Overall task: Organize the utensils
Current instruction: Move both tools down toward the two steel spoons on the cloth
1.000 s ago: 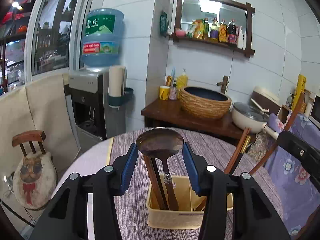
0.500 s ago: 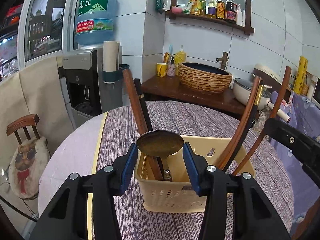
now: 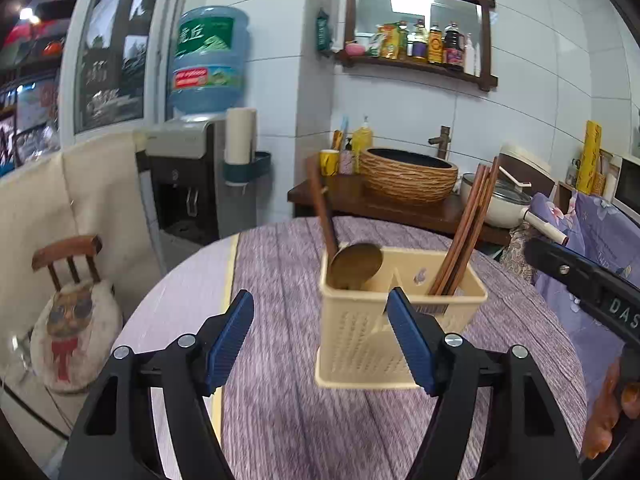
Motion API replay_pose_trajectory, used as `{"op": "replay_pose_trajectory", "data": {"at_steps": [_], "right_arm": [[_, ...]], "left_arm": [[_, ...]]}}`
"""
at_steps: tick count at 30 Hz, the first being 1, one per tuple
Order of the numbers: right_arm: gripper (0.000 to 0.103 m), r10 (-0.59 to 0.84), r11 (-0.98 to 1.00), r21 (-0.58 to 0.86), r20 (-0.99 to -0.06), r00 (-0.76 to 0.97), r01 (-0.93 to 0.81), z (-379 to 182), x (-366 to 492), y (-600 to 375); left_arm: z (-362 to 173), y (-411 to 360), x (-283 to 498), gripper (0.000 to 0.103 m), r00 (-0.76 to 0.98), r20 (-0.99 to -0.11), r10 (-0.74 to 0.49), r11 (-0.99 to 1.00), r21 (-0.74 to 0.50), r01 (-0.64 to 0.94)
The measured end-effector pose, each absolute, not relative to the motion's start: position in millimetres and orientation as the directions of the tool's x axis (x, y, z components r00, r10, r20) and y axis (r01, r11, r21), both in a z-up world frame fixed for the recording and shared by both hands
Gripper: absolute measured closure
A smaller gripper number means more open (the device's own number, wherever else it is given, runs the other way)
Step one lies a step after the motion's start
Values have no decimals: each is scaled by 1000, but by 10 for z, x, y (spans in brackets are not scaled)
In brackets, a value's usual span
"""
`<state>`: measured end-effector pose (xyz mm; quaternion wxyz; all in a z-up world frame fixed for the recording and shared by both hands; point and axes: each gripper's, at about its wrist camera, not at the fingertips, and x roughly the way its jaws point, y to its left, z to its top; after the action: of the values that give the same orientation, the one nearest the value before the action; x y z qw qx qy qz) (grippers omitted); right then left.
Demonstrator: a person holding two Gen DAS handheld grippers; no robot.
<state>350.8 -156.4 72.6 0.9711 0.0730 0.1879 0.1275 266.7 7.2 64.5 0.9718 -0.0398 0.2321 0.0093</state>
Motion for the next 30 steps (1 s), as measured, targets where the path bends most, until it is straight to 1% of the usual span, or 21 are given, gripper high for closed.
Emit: {"op": "replay_pose_trajectory", "data": {"at_steps": [2, 5, 7, 9, 13, 17, 22, 30], "right_arm": [[44, 261, 960, 192, -364, 894, -202, 609, 3352, -1619], [42, 236, 968, 172, -407, 882, -180, 387, 3153, -1678], [35, 202, 977, 157, -440, 875, -146, 189, 3022, -1744], [33, 172, 983, 144, -469, 866, -117, 7, 2932, -1821], [33, 136, 985, 165, -536, 833, -55, -348, 2796, -2009], [33, 113, 983, 186, -574, 811, -5, -579, 2660, -2194], [33, 100, 981, 194, -587, 803, 20, -705, 2546, -2329], [32, 135, 971, 239, -589, 797, 12, -757, 2495, -2402]], "left_arm": [[553, 120, 2583, 34, 874, -486, -18, 995, -97, -33], [334, 136, 2450, 35, 833, -552, -42, 992, -123, -31], [170, 88, 2367, 35, 804, -590, -67, 990, -139, -19], [2, -7, 2306, 38, 771, -629, -102, 989, -149, 9], [-281, -300, 2274, 47, 702, -696, -154, 987, -145, 73], [-463, -561, 2278, 54, 659, -731, -175, 984, -124, 124], [-566, -717, 2341, 55, 641, -750, -161, 987, -107, 123], [-661, -880, 2232, 54, 626, -765, -150, 986, -68, 153]]}}
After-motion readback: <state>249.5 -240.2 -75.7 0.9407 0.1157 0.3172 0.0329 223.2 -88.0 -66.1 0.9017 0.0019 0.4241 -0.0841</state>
